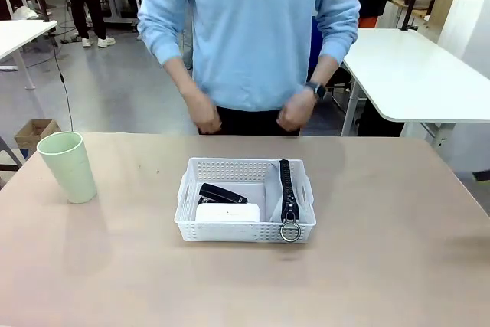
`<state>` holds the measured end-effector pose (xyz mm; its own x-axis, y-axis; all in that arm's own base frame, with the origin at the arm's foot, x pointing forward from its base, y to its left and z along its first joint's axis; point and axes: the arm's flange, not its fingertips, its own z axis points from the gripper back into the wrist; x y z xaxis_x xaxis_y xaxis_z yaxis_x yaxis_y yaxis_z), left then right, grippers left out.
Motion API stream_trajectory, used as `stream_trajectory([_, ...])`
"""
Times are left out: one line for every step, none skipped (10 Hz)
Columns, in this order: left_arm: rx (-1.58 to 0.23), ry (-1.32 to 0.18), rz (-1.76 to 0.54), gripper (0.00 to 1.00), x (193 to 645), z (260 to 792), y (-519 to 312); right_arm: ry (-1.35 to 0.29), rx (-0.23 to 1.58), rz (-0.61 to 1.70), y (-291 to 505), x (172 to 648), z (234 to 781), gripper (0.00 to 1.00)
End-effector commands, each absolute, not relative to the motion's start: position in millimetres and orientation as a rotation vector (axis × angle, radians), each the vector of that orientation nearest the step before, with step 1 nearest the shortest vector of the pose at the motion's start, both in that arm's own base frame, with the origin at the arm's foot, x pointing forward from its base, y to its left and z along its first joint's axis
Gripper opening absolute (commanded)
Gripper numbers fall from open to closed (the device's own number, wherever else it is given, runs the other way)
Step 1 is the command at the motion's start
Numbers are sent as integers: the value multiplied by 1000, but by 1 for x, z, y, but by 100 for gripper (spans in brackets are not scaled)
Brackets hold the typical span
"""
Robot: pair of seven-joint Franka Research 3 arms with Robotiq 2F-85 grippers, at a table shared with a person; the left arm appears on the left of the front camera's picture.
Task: Efficiently arrange items inside the basket to fit them all.
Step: Pick up the Stapler and place it inside the Organizing basket.
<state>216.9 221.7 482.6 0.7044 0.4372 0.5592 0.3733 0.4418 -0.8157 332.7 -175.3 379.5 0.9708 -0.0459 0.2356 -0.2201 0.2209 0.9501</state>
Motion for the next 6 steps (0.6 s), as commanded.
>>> stream_trajectory([-1162, -858, 31, 100, 217, 484, 221, -325, 1519, 35, -195, 335, 343, 100])
stream_trajectory([-1162, -858, 31, 100, 217, 484, 221, -267, 1480, -26, -191, 336, 329, 100])
stream_trajectory([-1162, -858, 31, 100, 217, 484, 221, -263, 1427, 42, -195, 322, 356, 100])
stream_trajectory([-1162, -858, 31, 100, 217, 484, 221, -263, 1427, 42, -195, 322, 356, 100])
stream_trajectory([-1162, -858, 31, 100, 217, 484, 221, -263, 1427, 42, -195, 322, 356, 100])
stream_trajectory([-1162, -858, 31, 100, 217, 484, 221, -263, 1427, 42, -195, 322, 356, 100])
